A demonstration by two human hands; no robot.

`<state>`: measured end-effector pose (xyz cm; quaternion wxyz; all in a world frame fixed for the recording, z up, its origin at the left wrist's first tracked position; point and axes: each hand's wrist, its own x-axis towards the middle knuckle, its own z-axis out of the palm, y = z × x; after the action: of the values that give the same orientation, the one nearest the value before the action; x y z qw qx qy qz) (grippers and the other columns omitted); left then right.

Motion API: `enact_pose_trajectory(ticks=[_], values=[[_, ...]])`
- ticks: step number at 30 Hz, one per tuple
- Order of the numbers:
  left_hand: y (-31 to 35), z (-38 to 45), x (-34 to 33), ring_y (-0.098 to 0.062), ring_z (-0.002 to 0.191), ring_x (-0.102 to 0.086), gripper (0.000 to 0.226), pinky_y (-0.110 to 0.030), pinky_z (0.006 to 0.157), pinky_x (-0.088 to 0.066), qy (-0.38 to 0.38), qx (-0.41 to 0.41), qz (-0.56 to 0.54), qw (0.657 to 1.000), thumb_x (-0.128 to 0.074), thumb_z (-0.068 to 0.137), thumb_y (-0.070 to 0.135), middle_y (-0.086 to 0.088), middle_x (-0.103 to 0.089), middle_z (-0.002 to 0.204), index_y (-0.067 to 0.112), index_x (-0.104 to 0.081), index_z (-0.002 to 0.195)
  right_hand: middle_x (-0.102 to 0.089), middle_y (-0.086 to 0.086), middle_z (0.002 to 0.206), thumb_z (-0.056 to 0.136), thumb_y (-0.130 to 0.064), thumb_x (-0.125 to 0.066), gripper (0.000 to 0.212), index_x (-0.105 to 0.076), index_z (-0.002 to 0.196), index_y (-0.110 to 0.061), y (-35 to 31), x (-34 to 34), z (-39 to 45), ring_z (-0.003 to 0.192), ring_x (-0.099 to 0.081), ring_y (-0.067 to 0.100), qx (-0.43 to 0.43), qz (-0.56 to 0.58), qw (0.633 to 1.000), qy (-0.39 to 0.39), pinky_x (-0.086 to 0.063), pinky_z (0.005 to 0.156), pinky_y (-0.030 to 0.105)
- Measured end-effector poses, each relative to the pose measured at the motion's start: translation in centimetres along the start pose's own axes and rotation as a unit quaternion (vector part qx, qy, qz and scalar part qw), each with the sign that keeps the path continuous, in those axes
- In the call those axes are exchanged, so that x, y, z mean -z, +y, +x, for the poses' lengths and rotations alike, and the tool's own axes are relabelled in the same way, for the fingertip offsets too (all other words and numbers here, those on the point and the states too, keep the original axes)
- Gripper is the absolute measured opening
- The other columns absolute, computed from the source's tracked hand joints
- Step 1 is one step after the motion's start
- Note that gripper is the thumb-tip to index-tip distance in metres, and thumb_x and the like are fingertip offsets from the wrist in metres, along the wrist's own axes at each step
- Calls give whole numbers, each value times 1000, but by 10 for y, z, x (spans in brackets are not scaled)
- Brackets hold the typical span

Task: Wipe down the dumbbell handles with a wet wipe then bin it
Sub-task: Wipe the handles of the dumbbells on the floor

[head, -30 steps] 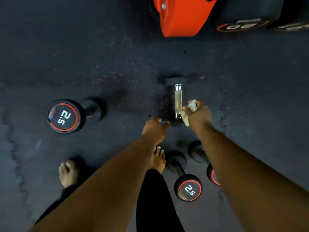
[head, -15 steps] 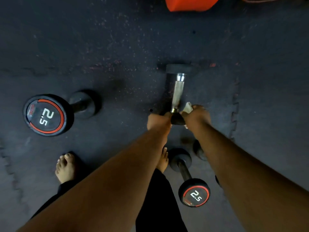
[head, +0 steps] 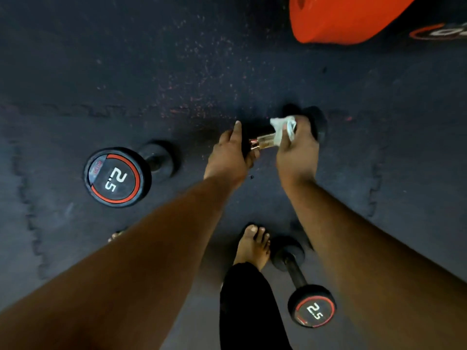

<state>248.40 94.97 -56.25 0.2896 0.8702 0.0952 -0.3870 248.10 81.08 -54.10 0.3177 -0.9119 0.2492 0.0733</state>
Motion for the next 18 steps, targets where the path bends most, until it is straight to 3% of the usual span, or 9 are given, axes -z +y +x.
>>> enact_pose_trajectory(ticks=[2, 4, 7, 9, 11, 13, 14, 16, 18], values=[[-3, -5, -4, -38, 147, -33, 119, -52, 115, -36, -51, -7, 22, 998, -82, 84, 41, -12, -17, 168, 21, 4, 164, -67, 11, 124, 95, -3, -53, 40, -55, 134, -13, 6, 0, 13, 109, -63, 24, 78, 19, 996, -32, -45, 92, 23], [-1, -2, -7, -36, 151, -28, 130, -54, 114, -38, -57, -7, 68, 996, -88, 77, 41, -11, -10, 170, 16, 6, 163, -47, 9, 151, 89, 4, -55, 63, -42, 148, -13, 19, -14, 26, 136, -47, 23, 165, -48, 974, -149, -35, 116, 33], [3, 8, -6, -32, 153, -25, 132, -53, 110, -43, -36, -7, 180, 983, -91, 72, 42, -12, -8, 170, 8, 1, 160, -8, 6, 168, 92, -8, -59, 83, -11, 160, -16, 42, -37, 22, 155, -7, 25, 277, -325, 854, -298, -7, 125, 51], [3, 15, -3, -33, 148, -34, 135, -53, 105, -47, -33, -9, 228, 973, -94, 67, 43, -12, -12, 169, 7, -2, 159, -3, 7, 168, 95, -17, -55, 82, -3, 159, -12, 54, -41, 11, 155, 2, 25, 313, -397, 809, -300, -1, 124, 54], [5, 17, -4, -34, 134, -51, 131, -52, 98, -50, -26, -10, 258, 966, -94, 68, 42, -11, -24, 164, 6, -6, 158, -16, 11, 165, 92, -19, -55, 81, -10, 158, -7, 55, -42, 5, 154, -6, 28, 325, -420, 802, -274, -3, 123, 56], [8, 18, -7, -33, 123, -60, 122, -52, 93, -50, -14, -8, 269, 963, -90, 74, 38, -11, -31, 158, 5, -8, 158, -43, 10, 149, 89, -22, -56, 67, -32, 150, -9, 43, -50, 13, 144, -33, 29, 307, -418, 814, -262, -14, 123, 51], [9, 18, -8, -33, 119, -62, 118, -53, 93, -50, -10, -7, 274, 962, -88, 78, 37, -12, -31, 158, 5, -7, 158, -53, 8, 138, 90, -23, -56, 53, -43, 141, -13, 32, -55, 23, 133, -46, 28, 291, -414, 818, -274, -24, 119, 46], [10, 16, -8, -33, 115, -64, 118, -54, 94, -50, -11, -8, 285, 958, -85, 80, 40, -13, -30, 158, 4, -5, 159, -64, 6, 120, 94, -23, -53, 30, -57, 124, -19, 8, -62, 42, 113, -60, 27, 256, -422, 808, -322, -41, 97, 41], [11, 16, -6, -34, 114, -65, 124, -56, 93, -51, -18, -5, 289, 957, -88, 75, 41, -12, -32, 157, 4, -5, 158, -66, 5, 117, 94, -24, -53, 27, -59, 120, -20, 1, -64, 49, 109, -62, 28, 249, -426, 798, -345, -43, 90, 40]])
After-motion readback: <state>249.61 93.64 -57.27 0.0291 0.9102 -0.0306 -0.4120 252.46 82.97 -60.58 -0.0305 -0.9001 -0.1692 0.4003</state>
